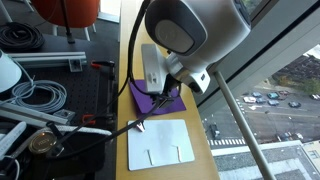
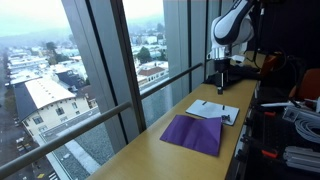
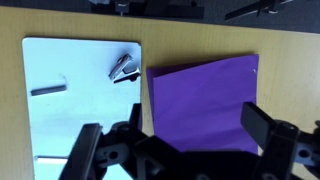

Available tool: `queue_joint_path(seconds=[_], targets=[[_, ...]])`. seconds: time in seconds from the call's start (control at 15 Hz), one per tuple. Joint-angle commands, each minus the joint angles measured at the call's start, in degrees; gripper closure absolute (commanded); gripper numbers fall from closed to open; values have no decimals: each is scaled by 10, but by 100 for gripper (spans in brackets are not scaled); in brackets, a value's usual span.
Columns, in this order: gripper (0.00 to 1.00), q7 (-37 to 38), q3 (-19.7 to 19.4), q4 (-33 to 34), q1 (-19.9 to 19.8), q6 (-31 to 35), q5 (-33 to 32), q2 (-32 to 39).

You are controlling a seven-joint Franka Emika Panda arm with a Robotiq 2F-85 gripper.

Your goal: Open the purple paper file to the left

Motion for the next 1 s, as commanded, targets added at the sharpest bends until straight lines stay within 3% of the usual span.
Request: queue_joint_path(seconds=[0.0,0.33,0.93], targets=[[0,2,20,14,-19,46,-13,63],[0,21,31,48,-25,84,-39,148],[0,53,60,131,-25,87,-62,244]])
